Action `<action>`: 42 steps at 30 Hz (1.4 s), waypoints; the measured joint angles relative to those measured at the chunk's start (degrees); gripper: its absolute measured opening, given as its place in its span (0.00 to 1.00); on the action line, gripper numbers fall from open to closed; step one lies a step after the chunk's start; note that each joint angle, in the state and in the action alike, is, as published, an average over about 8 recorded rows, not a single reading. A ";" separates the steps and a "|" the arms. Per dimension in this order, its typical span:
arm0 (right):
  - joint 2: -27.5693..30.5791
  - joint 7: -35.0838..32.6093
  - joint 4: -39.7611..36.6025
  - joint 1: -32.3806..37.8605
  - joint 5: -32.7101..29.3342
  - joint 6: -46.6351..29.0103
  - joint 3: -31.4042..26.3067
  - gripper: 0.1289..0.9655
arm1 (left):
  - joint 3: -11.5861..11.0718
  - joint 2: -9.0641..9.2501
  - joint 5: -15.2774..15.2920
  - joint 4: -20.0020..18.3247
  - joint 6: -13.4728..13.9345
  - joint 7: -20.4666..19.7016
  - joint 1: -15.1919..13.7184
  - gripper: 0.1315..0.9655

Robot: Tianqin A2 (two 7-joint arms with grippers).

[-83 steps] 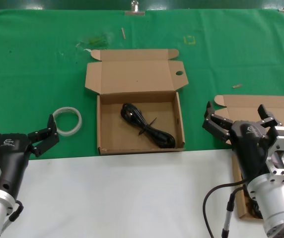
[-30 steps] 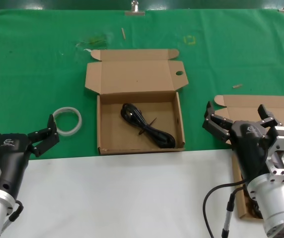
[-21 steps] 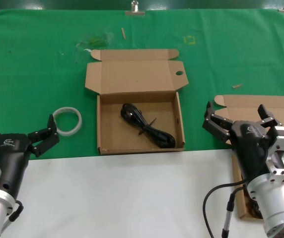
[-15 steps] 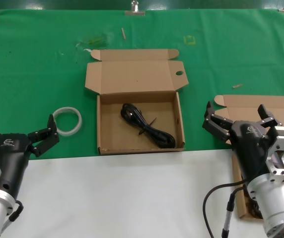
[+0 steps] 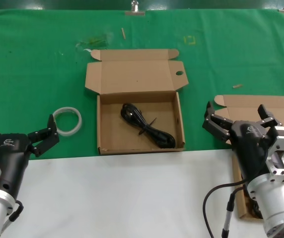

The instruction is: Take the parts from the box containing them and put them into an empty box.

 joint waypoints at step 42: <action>0.00 0.00 0.00 0.00 0.00 0.00 0.00 1.00 | 0.00 0.00 0.00 0.00 0.00 0.03 0.00 1.00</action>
